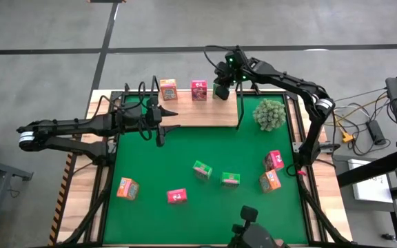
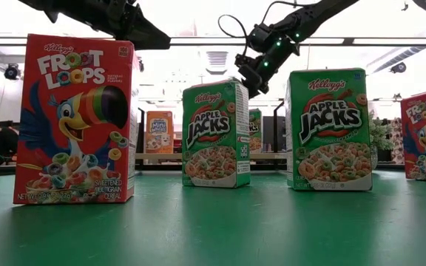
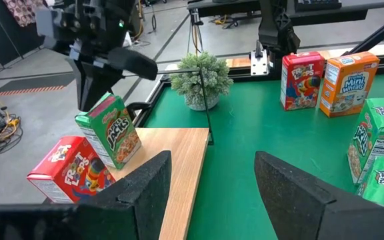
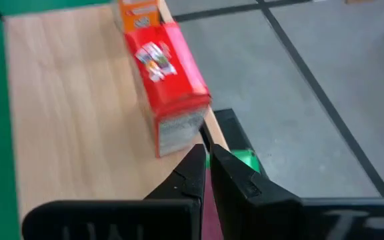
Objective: Stack cereal on shelf
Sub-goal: Put the top green cereal box on the shelf
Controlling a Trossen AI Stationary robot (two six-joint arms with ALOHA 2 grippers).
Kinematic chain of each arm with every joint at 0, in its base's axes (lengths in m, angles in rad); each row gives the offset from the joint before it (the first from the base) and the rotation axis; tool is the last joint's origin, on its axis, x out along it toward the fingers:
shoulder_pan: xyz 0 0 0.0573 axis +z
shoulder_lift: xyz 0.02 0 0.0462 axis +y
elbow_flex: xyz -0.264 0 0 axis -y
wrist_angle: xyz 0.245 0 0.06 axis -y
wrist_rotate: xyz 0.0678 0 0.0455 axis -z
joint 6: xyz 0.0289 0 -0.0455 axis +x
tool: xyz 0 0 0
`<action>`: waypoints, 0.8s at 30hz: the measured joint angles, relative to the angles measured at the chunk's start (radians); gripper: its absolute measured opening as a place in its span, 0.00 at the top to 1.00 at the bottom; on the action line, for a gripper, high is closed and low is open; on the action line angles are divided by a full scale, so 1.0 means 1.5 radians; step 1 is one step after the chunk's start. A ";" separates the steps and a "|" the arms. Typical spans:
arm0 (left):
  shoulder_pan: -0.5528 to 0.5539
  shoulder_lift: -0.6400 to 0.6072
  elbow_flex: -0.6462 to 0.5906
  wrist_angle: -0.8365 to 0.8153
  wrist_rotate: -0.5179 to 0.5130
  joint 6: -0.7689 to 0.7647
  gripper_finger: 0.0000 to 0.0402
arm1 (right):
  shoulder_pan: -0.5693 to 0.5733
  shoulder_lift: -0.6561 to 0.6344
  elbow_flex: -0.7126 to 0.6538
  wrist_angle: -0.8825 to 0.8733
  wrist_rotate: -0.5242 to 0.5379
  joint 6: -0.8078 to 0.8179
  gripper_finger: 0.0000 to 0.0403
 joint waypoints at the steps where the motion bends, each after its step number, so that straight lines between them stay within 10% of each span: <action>1: 0.000 0.000 0.000 0.000 0.000 0.000 0.50 | 0.000 0.000 -0.001 0.000 0.006 0.000 0.97; 24: 0.000 0.000 0.000 -0.001 0.000 0.005 0.50 | 0.001 -0.004 -0.024 -0.007 0.016 -0.047 0.97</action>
